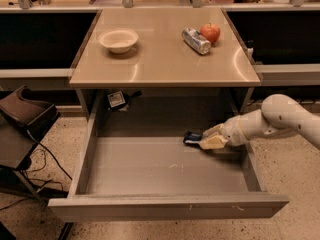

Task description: Pick rxbar blueberry from top drawer and place on counter

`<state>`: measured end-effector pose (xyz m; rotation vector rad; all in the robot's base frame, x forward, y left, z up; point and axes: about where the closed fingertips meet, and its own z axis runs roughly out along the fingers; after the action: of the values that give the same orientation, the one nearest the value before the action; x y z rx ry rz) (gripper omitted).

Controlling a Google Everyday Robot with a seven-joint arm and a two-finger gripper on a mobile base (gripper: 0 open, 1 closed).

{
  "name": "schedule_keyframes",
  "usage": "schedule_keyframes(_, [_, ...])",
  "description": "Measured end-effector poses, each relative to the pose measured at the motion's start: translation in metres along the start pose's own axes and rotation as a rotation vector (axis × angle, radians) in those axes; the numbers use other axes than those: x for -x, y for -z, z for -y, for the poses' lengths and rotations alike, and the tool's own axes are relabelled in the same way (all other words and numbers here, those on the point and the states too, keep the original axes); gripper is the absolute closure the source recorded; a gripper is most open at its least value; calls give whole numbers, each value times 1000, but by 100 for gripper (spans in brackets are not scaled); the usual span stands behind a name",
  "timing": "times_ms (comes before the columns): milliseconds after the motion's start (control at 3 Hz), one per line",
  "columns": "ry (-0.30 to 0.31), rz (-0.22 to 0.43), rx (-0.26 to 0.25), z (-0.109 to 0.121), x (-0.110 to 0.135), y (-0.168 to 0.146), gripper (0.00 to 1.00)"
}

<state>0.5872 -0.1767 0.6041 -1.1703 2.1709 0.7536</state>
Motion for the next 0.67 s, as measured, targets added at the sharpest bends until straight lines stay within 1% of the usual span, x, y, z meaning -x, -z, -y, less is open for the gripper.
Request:
schedule_keyframes(333, [-43, 9, 36, 7, -1, -1, 100])
schedule_keyframes(667, [-43, 9, 36, 7, -1, 0, 100])
